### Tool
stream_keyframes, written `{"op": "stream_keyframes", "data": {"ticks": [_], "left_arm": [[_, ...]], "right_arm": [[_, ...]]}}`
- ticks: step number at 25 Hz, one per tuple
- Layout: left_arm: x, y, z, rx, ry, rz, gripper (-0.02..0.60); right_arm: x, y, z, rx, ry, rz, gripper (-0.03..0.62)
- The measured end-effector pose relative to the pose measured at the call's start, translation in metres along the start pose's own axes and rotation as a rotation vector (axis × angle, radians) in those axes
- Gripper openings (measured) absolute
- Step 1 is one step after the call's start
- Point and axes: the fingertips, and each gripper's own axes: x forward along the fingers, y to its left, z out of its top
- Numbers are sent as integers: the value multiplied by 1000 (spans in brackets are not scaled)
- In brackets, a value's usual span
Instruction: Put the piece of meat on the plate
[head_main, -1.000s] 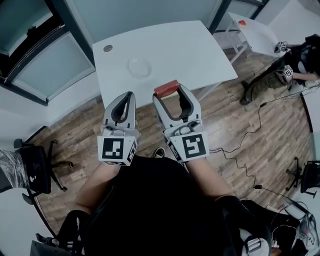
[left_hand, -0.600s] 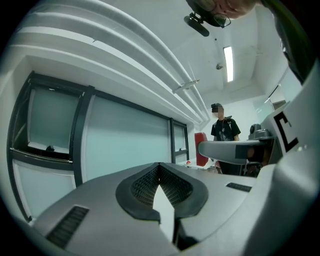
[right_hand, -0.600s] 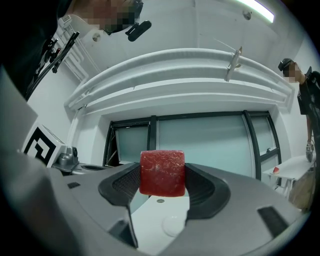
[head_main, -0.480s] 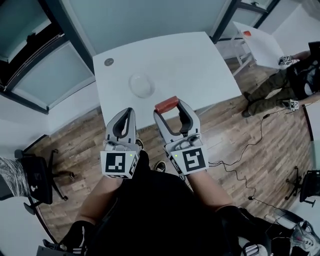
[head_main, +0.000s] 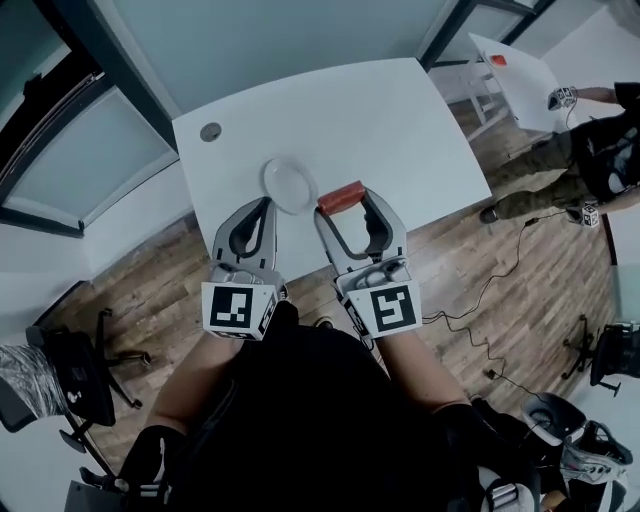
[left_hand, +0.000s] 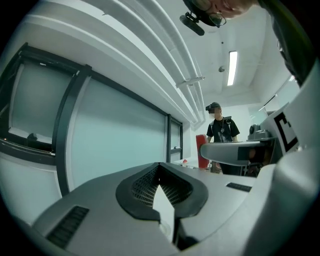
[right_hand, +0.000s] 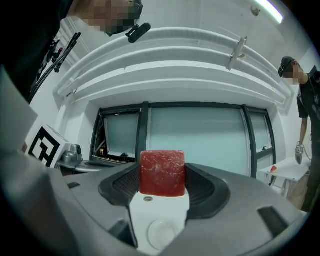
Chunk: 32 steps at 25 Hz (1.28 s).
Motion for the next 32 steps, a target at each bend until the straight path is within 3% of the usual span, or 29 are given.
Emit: {"op": "stream_keyframes", "data": {"ticks": [12, 32], "left_arm": [[33, 32, -39, -61, 98, -29, -11], [68, 49, -140, -96, 284, 64, -11]], "right_arm": [[37, -5, -51, 35, 134, -39, 278], [76, -11, -179, 109, 420, 110, 278]]}}
